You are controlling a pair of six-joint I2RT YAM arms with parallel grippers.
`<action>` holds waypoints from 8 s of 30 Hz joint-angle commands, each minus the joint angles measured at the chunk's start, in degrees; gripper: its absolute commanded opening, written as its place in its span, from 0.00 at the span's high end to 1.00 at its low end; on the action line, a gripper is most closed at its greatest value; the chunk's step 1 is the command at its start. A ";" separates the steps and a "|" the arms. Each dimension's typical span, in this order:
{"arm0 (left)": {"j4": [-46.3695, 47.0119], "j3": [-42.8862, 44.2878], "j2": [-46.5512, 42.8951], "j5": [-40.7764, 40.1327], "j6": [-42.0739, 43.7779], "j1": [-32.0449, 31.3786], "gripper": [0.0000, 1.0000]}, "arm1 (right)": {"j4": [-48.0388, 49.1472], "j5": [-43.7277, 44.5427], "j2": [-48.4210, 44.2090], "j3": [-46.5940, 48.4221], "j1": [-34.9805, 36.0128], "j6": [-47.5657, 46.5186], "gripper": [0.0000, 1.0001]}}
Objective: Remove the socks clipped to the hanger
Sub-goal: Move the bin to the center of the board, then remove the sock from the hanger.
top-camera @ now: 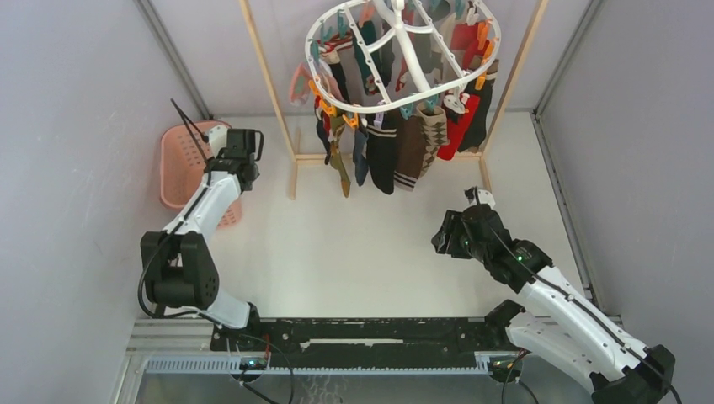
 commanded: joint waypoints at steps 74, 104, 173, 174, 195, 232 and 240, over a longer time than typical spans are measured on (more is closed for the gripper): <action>5.41 -4.25 -7.29 25.03 20.75 -78.88 0.75 | -19.77 5.19 -10.45 23.70 -1.79 -2.78 0.39; -14.69 -14.51 -29.14 -0.24 -12.72 -75.49 0.21 | -1.96 -12.34 15.25 15.58 -19.50 -10.55 0.46; -11.25 -20.65 -47.78 3.62 -9.12 -61.11 0.00 | 49.75 12.33 35.84 17.89 11.24 -14.87 0.47; -11.22 -20.80 -47.95 3.62 -9.12 -61.05 0.00 | 49.67 12.36 36.53 18.53 11.13 -14.99 0.47; -8.75 -16.56 -46.65 5.16 -6.67 -61.12 0.00 | 40.58 9.67 30.11 21.79 12.81 -12.32 0.96; 22.88 -22.18 -38.12 3.22 5.29 -65.60 0.00 | 28.61 -20.40 15.40 21.77 16.34 5.11 1.00; 22.84 -19.84 -33.46 -0.82 9.13 -65.60 0.51 | 27.90 -20.96 13.91 20.87 16.39 5.92 0.97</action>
